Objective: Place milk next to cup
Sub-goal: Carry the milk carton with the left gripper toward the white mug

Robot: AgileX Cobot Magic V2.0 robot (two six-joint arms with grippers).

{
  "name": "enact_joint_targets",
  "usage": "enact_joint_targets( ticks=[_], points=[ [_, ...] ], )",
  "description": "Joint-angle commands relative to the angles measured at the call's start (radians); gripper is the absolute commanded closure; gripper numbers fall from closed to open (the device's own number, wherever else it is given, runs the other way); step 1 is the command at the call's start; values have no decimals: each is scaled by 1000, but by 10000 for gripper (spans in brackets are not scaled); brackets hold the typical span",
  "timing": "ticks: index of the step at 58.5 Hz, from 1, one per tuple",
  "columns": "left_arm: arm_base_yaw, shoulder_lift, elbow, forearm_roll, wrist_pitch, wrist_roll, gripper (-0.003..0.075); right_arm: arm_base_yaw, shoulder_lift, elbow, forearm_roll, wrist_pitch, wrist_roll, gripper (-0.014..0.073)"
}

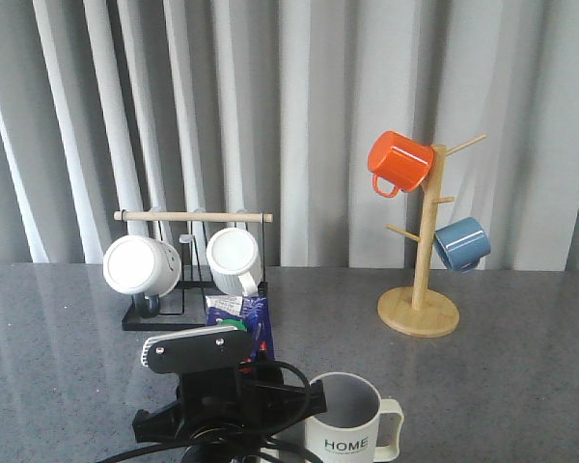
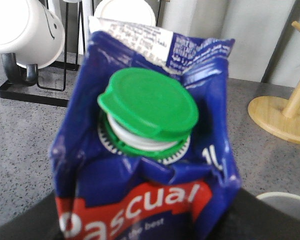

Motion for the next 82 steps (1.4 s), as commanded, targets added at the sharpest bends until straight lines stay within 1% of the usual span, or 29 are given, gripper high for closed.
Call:
enact_joint_targets(
  ticks=[1, 33, 71, 75, 79, 82],
  points=[
    [-4, -30, -28, 38, -39, -19, 606, -7, 1, -34, -6, -68, -8, 603],
    [-4, -17, -28, 39, 21, -23, 606, -7, 1, -34, -6, -68, -8, 603],
    [-4, -17, -28, 40, 19, -23, 604, -7, 1, -34, -6, -68, -8, 603],
    [-6, -19, -28, 43, 20, -23, 575, -7, 1, -34, -6, -68, -8, 603],
    [-14, -20, -28, 46, 15, -21, 507, -7, 1, -34, -6, -68, -8, 603],
    [-16, -20, -28, 46, 0, -14, 426, -7, 1, -34, -6, -68, -8, 603]
  ],
)
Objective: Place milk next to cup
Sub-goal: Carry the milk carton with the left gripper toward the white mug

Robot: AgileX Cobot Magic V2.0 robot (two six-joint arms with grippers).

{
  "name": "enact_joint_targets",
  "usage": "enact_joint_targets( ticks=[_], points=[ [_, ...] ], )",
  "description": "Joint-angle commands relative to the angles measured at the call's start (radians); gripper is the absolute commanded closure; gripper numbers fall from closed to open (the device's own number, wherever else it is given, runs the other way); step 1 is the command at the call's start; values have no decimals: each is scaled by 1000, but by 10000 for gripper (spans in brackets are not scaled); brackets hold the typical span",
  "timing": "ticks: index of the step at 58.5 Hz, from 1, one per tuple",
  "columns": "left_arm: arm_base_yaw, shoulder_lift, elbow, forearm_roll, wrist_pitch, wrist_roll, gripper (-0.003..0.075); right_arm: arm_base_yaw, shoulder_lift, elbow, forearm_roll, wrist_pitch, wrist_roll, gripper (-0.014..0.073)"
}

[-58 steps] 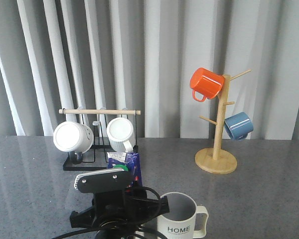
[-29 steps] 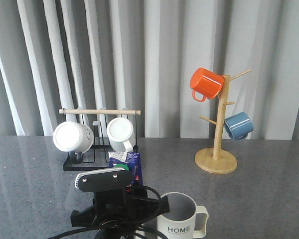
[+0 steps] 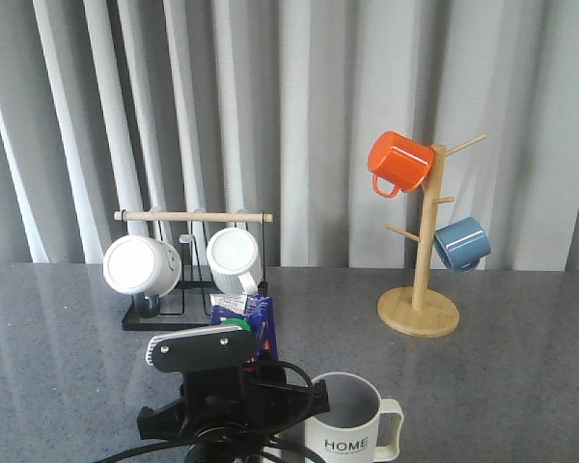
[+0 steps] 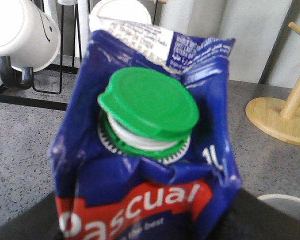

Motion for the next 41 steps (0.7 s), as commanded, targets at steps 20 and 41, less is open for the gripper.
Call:
enact_joint_targets(
  ticks=[20, 41],
  points=[
    [-24, -36, -22, 20, -86, 15, -11, -7, 1, -34, -6, -68, -8, 603],
    [-103, -90, -23, 329, -431, 10, 5, -7, 1, -34, -6, -68, -8, 603]
  ],
)
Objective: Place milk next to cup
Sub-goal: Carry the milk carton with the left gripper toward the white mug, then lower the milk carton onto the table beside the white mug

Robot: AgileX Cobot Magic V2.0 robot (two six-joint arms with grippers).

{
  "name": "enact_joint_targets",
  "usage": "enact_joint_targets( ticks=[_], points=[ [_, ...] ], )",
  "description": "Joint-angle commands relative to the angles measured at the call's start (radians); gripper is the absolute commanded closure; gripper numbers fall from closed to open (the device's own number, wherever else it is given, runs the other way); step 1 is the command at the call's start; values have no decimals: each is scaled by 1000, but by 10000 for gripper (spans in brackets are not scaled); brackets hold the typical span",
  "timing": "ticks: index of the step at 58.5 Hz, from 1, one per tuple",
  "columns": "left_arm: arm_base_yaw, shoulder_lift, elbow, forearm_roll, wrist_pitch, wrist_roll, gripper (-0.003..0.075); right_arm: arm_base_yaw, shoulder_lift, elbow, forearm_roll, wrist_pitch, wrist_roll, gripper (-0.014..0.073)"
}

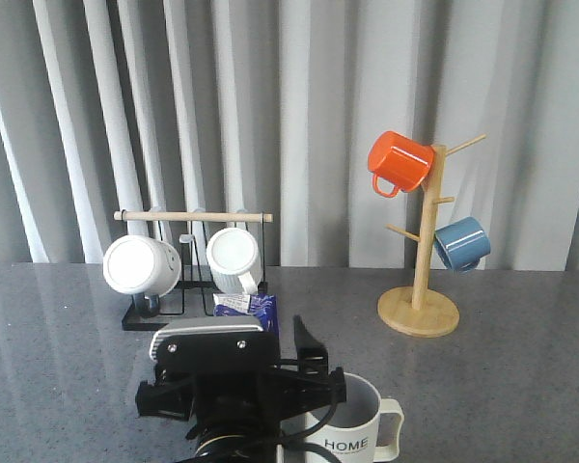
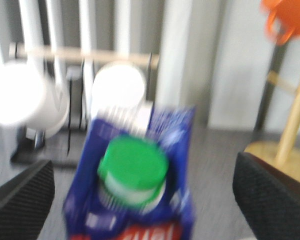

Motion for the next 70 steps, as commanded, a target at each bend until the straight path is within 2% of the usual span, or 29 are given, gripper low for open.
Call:
enact_joint_targets(
  ticks=[1, 9, 14, 19, 24, 27, 28, 32, 47, 53, 58, 65, 70],
  points=[
    [-22, -79, -24, 197, -220, -6, 6, -7, 1, -34, -6, -68, -8, 603],
    [-22, -148, -24, 275, -234, -30, 45, -7, 1, -34, -6, -68, -8, 603],
    [-19, -203, -24, 253, -234, -28, 125, -7, 1, -34, -6, -68, -8, 603],
    [-17, -265, -24, 211, -234, -17, 276, -7, 1, -34, -6, -68, -8, 603],
    [-17, -317, -24, 159, -234, 18, 516, -7, 1, -34, -6, -68, -8, 603],
    [-17, -337, -24, 126, -233, 58, 701, -7, 1, -34, -6, -68, -8, 603],
    [-18, -343, -24, 118, -233, 73, 730, -7, 1, -34, -6, -68, -8, 603],
    [-20, -363, -24, 89, -233, 113, 729, -7, 1, -34, -6, -68, -8, 603],
    [-22, -391, -24, 66, -232, 112, 728, -7, 1, -34, -6, -68, -8, 603],
    [-33, -391, -24, 99, -190, -6, 728, -7, 1, -34, -6, -68, -8, 603],
    [-45, -391, -24, 240, -121, -224, 728, -7, 1, -34, -6, -68, -8, 603],
    [-52, -391, -24, 562, 15, -516, 728, -7, 1, -34, -6, -68, -8, 603],
    [-52, -391, -24, 830, 148, -617, 728, -7, 1, -34, -6, -68, -8, 603]
  ],
)
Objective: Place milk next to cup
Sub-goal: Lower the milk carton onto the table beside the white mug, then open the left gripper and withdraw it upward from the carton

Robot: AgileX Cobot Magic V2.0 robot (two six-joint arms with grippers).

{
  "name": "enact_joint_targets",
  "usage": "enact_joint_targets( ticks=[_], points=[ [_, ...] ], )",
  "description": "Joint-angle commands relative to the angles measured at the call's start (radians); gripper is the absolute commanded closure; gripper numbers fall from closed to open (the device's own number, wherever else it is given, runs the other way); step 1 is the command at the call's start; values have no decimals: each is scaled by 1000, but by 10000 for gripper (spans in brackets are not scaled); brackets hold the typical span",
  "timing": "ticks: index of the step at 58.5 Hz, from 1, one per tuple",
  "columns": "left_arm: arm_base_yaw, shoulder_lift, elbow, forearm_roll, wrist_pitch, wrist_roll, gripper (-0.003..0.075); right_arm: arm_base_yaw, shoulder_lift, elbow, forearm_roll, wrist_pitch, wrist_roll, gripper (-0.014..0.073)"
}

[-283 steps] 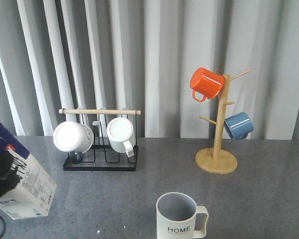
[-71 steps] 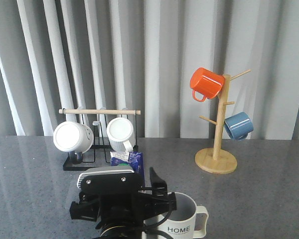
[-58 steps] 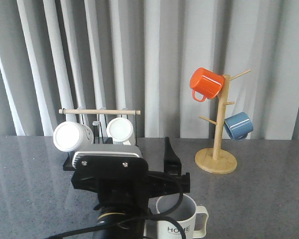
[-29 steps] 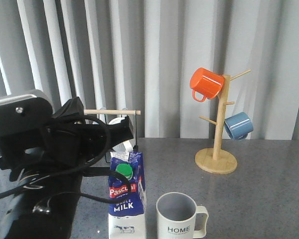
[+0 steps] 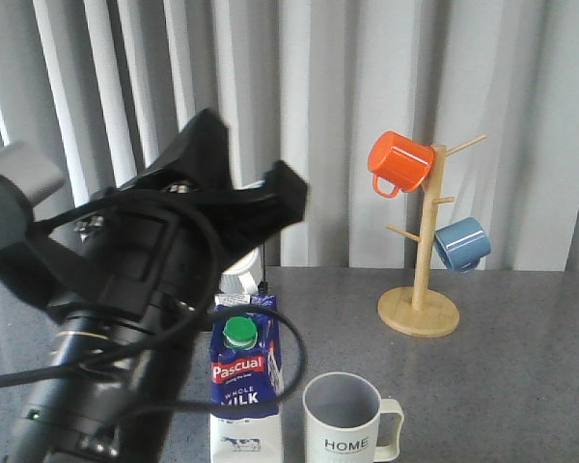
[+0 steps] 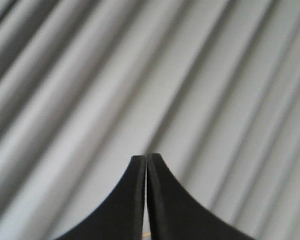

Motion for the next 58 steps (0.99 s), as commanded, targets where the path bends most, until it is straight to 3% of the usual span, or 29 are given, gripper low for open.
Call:
enact_joint_targets(
  ticks=[1, 5, 10, 20, 24, 39, 50, 58],
  points=[
    [-8, -33, -28, 370, 129, -149, 728, -7, 1, -34, -6, -68, -8, 603],
    [-8, -32, -28, 541, 232, -187, 728, -7, 1, -34, -6, -68, -8, 603],
    [-8, -42, -28, 642, 395, -277, 728, -7, 1, -34, -6, -68, -8, 603],
    [33, -109, -28, 580, 912, -288, 728, -7, 1, -34, -6, -68, -8, 603],
    [72, -169, -26, 577, 1025, -265, 728, -7, 1, -34, -6, -68, -8, 603],
    [318, -466, 126, 607, 1065, -264, 728, -7, 1, -34, -6, -68, -8, 603],
    [597, -687, 404, 651, 1047, -287, 728, -7, 1, -34, -6, -68, -8, 603],
    [735, -843, 642, 728, 971, -358, 728, -7, 1, -34, -6, -68, -8, 603]
  ],
)
